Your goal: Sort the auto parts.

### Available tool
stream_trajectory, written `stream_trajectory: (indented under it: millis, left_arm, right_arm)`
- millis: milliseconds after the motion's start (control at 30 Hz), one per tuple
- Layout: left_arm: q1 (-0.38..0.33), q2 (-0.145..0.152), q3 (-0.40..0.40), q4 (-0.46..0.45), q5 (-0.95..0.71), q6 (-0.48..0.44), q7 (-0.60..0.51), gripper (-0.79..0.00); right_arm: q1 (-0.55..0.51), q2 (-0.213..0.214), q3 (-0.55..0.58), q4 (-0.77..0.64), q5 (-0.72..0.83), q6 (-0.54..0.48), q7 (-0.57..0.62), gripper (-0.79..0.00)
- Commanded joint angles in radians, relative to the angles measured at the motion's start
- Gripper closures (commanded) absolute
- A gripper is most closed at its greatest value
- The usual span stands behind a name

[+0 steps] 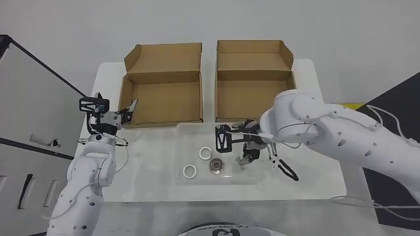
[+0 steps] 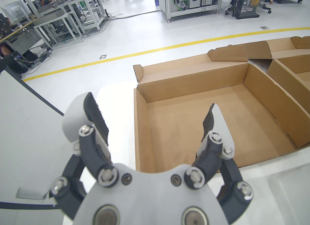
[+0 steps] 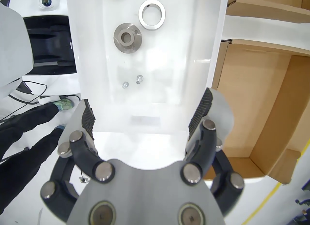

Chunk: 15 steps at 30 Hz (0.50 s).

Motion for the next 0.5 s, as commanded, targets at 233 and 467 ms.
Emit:
stream_trajectory:
  millis: [233,467]
  left_arm:
    - [0.000,0.000,0.000,0.000,0.000,0.000,0.000,-0.785]
    - [0.000,0.000,0.000,0.000,0.000,0.000,0.000,-0.785]
  right_arm:
    - [-0.044,-0.017,-0.011,0.037,-0.066,-0.002,-0.020,-0.785]
    - [-0.078,-0.020,-0.004,0.039,-0.088,-0.006,-0.029,-0.785]
